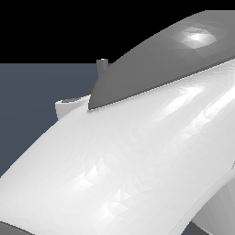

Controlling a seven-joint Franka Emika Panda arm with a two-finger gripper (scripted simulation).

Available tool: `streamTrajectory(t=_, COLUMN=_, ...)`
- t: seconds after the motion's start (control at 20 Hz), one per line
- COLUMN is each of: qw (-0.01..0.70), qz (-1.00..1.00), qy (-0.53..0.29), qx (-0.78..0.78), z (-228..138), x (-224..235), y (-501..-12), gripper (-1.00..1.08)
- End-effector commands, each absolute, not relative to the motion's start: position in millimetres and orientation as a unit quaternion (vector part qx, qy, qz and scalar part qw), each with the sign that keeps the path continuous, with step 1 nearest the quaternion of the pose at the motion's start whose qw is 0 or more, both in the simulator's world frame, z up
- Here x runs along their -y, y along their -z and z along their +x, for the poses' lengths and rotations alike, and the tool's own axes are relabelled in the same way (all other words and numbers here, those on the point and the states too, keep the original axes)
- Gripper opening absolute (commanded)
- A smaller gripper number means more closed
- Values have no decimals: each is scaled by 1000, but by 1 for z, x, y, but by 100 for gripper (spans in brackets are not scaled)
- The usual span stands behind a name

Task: Turn on the faucet by rotating a designated handle.

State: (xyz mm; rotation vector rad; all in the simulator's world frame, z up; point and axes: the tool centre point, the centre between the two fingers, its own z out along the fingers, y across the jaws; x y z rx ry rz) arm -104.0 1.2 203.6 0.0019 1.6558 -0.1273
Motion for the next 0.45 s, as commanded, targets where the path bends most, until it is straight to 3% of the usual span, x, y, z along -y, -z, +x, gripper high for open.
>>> streamTrajectory(t=0.0, qw=701, qz=-27, qy=-11, qx=-713, z=-105, x=-82, y=-257, gripper=-100)
streamTrajectory(t=0.4, qw=707, qz=-29, qy=-21, qx=-707, z=-106, x=-108, y=-265, gripper=-100)
